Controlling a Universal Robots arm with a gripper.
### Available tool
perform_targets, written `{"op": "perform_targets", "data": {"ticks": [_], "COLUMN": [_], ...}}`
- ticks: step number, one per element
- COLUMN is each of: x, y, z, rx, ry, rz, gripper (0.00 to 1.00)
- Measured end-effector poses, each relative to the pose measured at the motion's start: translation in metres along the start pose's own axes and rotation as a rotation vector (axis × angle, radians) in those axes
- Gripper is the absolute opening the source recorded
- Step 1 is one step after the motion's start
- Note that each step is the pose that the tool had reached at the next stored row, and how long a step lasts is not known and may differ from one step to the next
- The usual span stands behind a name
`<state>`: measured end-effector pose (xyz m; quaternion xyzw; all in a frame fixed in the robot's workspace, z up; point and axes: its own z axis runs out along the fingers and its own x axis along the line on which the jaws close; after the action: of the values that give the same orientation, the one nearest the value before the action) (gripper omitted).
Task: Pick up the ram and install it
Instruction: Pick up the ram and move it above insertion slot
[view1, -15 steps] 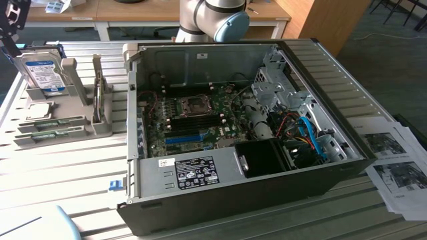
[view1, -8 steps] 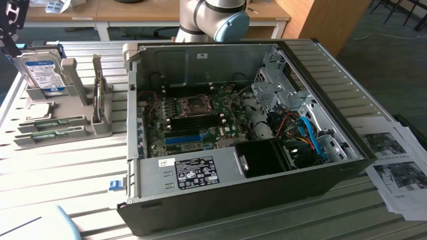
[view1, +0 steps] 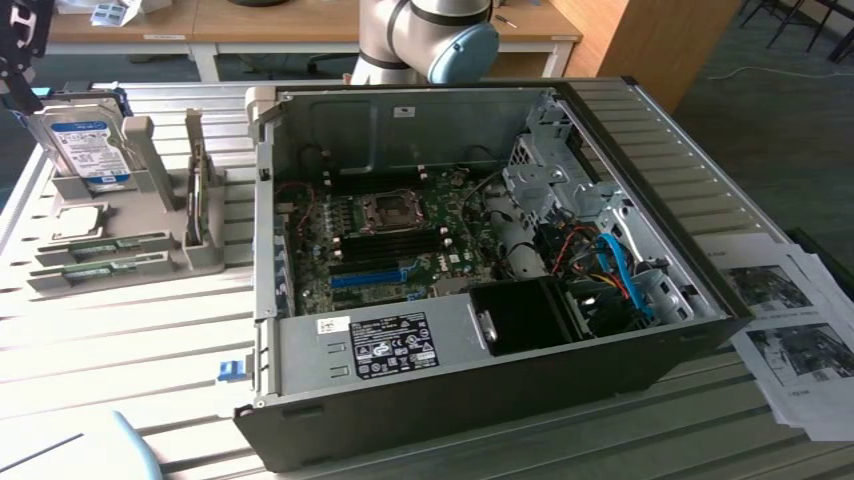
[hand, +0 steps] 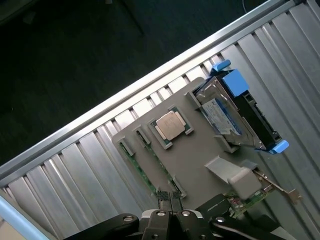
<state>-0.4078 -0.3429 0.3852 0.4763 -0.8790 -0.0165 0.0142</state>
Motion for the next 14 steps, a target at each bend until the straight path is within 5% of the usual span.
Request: {"op": "perform_targets", "data": {"ticks": [9, 11, 14], "x": [0.0000, 0.0000, 0.0000], "y": [0.0000, 0.0000, 0.0000], "z": [0.0000, 0.0000, 0.0000], "rx": [0.0007, 0.0017, 0.0021], "ry": [0.0034, 0.0080, 0.0099], "rz": [-0.081, -0.187, -0.232], "gripper": [0.09, 0.09, 0.09]}}
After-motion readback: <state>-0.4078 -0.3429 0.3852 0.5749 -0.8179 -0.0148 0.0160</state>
